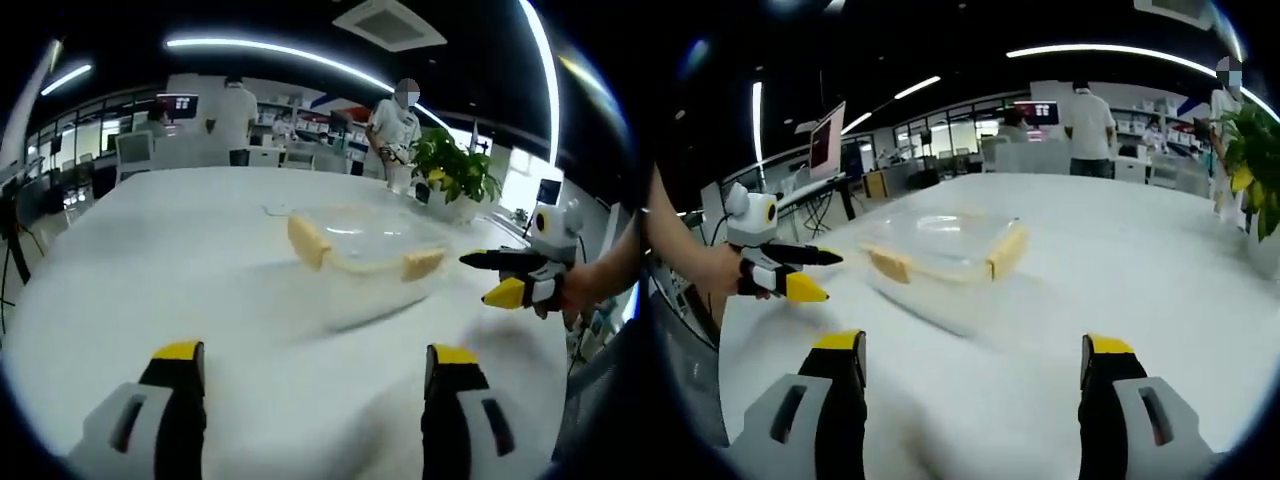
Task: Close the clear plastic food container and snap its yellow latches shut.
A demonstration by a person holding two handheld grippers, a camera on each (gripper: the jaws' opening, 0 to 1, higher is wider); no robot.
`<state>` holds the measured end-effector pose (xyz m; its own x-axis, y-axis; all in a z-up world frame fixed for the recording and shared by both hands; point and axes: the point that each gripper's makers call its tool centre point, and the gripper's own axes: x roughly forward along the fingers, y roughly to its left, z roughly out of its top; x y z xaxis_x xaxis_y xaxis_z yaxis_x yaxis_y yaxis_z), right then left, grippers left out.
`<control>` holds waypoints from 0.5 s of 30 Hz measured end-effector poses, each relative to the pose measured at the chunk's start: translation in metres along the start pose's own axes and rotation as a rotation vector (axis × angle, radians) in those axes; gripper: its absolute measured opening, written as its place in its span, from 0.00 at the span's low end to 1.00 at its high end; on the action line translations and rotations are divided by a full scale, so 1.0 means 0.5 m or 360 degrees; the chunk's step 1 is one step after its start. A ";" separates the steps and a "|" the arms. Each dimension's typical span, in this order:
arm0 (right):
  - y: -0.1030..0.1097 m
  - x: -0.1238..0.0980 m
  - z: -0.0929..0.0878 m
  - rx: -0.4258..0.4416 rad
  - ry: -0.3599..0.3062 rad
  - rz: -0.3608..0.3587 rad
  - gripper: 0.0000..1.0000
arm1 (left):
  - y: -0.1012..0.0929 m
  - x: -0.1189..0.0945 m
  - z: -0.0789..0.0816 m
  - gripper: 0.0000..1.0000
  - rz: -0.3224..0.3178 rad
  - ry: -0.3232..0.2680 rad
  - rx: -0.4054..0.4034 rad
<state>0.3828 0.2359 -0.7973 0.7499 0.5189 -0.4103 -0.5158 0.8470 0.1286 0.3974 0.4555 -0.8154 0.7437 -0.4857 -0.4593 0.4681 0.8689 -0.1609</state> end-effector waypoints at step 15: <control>-0.007 -0.086 -0.008 0.0110 -0.0018 -0.0122 0.86 | 0.025 -0.083 0.005 0.86 0.0048 -0.0063 -0.0108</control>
<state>0.3507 0.2103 -0.7839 0.7908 0.4534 -0.4113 -0.4274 0.8899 0.1592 0.3738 0.4864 -0.7960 0.7760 -0.4614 -0.4301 0.4126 0.8871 -0.2071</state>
